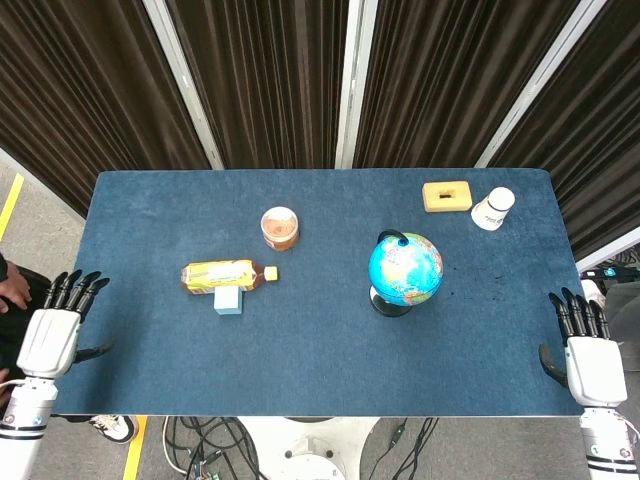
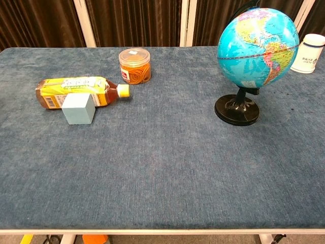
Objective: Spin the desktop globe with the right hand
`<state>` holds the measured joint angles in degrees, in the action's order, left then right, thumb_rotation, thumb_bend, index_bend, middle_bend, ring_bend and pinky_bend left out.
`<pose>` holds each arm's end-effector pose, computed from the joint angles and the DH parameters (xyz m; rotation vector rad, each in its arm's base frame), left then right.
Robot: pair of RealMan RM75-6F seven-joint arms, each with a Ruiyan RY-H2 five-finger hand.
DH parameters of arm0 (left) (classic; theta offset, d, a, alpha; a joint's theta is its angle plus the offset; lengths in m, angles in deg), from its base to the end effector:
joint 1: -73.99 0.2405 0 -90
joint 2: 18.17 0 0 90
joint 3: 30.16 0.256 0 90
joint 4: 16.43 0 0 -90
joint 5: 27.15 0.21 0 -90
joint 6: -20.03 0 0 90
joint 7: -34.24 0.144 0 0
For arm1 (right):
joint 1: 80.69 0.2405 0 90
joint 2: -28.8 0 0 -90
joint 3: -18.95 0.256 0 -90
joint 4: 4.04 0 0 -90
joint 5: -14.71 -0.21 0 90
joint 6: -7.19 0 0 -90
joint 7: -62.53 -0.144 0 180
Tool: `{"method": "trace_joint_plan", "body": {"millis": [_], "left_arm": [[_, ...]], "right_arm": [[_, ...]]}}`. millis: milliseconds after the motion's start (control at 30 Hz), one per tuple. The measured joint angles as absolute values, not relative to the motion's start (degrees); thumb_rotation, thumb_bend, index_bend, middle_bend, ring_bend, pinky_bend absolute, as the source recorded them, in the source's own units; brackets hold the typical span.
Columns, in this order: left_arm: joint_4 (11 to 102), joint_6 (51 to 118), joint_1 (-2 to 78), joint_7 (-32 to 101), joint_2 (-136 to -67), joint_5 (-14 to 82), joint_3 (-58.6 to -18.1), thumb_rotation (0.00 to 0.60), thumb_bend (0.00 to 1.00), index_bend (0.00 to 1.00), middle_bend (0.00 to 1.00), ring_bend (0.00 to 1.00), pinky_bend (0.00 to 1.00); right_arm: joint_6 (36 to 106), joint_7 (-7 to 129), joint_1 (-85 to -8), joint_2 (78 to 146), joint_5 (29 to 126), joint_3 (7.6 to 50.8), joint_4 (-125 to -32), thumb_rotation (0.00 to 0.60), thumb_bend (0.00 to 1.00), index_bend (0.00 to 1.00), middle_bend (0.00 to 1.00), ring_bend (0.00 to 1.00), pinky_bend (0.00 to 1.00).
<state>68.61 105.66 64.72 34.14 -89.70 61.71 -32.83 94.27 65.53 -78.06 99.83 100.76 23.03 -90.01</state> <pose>-0.3020 0.2050 0.1266 -1.4610 -0.8333 -0.9950 -0.3250 -0.1736 0.1377 1.3400 -0.8562 0.8773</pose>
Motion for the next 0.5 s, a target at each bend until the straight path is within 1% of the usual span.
{"method": "trace_joint_plan", "body": {"millis": [500], "left_arm": [[68.4, 104.6, 64.5, 33.8, -89.9, 61.9, -32.2, 0.6, 0.04, 0.15, 0.11, 0.03, 0.05]], "right_arm": [[94.4, 66.9, -77.2, 99.6, 102.7, 22.9, -91.4, 0.6, 0.31, 0.0, 0.0, 0.0, 0.0]]}}
